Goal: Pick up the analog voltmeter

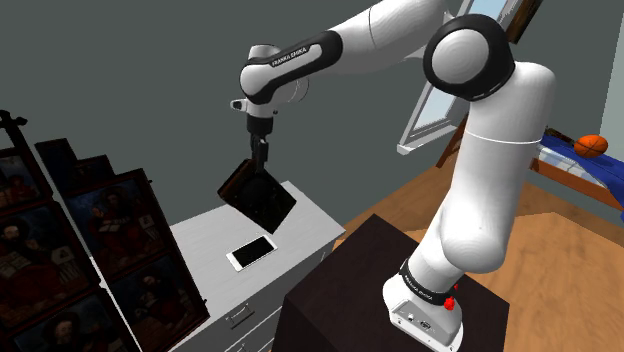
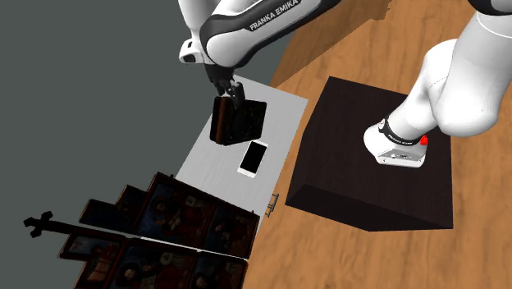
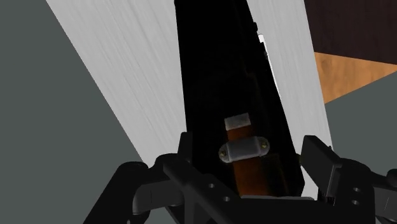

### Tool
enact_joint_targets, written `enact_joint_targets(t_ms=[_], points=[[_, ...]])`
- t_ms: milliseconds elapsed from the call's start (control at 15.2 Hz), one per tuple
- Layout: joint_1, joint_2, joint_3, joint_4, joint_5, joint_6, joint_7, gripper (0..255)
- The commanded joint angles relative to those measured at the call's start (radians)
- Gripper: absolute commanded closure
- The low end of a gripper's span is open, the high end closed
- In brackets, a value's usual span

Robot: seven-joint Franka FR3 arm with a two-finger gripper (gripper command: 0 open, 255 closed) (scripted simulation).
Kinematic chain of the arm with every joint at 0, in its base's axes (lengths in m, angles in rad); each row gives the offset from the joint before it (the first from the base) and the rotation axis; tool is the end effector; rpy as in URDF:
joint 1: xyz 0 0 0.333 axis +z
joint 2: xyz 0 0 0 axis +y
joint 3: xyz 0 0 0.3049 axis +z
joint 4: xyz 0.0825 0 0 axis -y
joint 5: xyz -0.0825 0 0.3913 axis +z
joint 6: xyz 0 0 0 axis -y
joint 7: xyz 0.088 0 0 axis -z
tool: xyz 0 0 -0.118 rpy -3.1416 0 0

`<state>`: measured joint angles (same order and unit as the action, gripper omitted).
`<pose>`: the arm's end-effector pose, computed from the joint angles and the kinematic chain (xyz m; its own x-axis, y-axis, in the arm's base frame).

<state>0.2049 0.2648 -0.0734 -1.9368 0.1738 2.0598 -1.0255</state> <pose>0.5883 0.0899 0.3132 0.4861 0.8735 0.0282 0.8610 -0.4732 -0.1864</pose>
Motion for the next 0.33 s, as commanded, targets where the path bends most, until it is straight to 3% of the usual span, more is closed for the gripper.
enact_joint_targets(t_ms=[0, 264], points=[[0.001, -0.014, 0.000, 0.014, -0.003, -0.024, 0.005, 255], [0.001, -0.027, -0.001, 0.026, -0.006, -0.049, 0.009, 255]])
